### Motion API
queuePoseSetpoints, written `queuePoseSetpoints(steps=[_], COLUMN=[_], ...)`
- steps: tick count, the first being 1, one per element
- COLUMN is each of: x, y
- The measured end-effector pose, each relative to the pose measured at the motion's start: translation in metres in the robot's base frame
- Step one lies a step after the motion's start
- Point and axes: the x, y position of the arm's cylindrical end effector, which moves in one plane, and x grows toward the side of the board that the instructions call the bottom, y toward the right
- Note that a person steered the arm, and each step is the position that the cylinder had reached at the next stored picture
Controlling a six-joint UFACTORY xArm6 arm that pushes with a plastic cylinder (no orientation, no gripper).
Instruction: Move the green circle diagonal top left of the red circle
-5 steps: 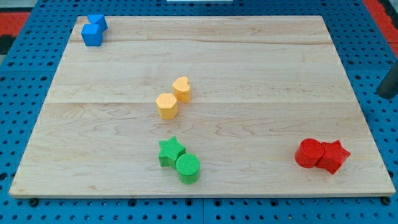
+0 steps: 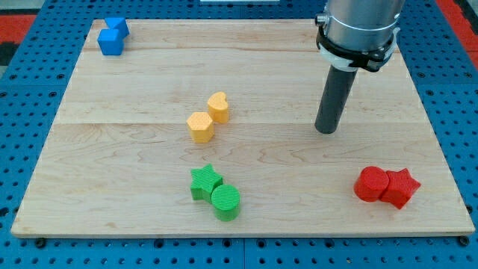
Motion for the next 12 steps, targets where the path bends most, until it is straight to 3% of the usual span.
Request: queuePoseSetpoints(steps=[2, 6, 8, 11, 12], x=[0.012, 0.162, 0.158, 0.102, 0.139], y=[0.026, -0.045, -0.159, -0.153, -0.181])
